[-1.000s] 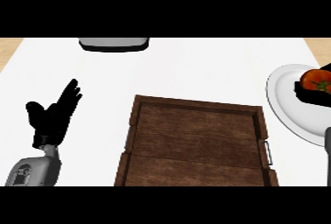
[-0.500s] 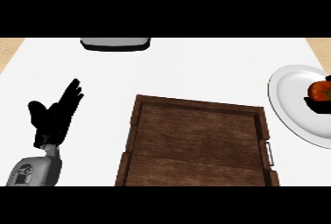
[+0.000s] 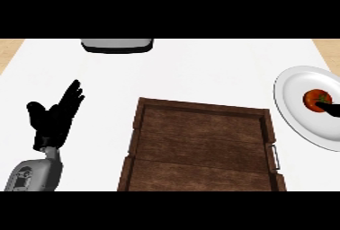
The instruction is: Pick the tomato from the tray and place it in the plate
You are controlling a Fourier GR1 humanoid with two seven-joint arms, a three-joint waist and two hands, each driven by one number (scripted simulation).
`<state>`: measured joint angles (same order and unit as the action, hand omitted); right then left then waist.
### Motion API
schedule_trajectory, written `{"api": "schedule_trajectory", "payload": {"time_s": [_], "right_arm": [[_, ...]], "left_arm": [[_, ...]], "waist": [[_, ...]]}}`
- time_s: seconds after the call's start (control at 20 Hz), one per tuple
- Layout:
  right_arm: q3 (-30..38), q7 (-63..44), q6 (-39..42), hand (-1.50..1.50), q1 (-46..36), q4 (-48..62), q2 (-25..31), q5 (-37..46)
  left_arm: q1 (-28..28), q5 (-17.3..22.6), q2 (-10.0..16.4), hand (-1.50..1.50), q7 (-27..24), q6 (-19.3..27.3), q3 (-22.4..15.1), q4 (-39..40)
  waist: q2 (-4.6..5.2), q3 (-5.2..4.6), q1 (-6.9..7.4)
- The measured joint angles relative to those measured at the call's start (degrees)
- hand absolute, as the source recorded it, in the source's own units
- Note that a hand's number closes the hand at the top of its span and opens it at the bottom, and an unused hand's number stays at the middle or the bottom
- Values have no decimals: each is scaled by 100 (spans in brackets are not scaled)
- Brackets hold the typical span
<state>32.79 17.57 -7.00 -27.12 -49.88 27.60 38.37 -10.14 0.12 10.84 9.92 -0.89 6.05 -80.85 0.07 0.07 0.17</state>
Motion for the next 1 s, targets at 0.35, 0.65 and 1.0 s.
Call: {"api": "schedule_trajectory", "payload": {"time_s": [0.35, 0.65, 1.0], "right_arm": [[369, 159, 680, -150, -143, -878, -309, -1224], [830, -898, 1884, -150, -73, -1189, -177, -2366], [993, -817, 2455, -150, 449, -1231, 75, -3230]], "left_arm": [[55, 20, 12, 0, 21, -11, 42, -27], [131, 37, 5, 0, 36, -22, 58, -84], [-7, -12, -13, 0, 75, -27, 60, -32]], "waist": [[-36, -11, -73], [-44, -11, -98], [-16, -9, -42]]}}
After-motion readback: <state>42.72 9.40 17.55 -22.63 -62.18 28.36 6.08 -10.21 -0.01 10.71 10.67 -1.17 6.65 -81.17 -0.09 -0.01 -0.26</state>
